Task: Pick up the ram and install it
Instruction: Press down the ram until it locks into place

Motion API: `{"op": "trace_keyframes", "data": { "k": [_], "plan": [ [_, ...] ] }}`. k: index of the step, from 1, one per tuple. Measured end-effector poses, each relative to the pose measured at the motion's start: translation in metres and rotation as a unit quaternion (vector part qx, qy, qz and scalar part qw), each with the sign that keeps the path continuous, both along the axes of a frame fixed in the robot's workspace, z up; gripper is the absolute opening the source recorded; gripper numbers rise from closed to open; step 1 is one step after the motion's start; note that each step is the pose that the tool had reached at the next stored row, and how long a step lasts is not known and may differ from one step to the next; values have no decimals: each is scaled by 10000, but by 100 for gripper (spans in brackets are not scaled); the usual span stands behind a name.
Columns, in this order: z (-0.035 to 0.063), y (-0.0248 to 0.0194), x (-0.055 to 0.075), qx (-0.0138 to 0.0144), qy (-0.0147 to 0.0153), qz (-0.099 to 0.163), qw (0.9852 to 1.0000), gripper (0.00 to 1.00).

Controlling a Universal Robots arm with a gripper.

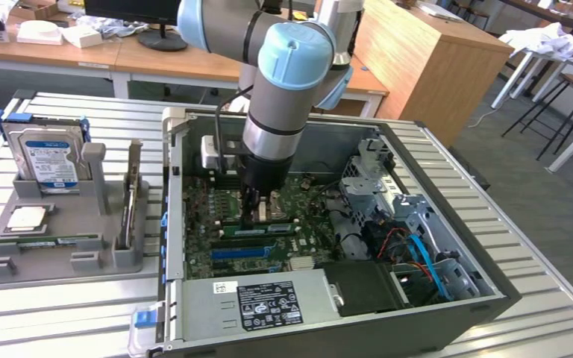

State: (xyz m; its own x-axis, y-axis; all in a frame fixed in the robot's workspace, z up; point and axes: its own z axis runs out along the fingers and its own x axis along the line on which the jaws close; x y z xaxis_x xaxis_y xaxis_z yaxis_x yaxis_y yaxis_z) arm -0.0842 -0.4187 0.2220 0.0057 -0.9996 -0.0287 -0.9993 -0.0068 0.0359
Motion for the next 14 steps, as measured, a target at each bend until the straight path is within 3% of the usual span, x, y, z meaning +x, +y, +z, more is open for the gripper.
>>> {"op": "trace_keyframes", "data": {
  "k": [7, 14],
  "plan": [
    [10, 2, 2, 3, -6, 0, 10000, 10],
    [102, 0, 0, -32, 0, 0, 10000, 10]
  ]
}}
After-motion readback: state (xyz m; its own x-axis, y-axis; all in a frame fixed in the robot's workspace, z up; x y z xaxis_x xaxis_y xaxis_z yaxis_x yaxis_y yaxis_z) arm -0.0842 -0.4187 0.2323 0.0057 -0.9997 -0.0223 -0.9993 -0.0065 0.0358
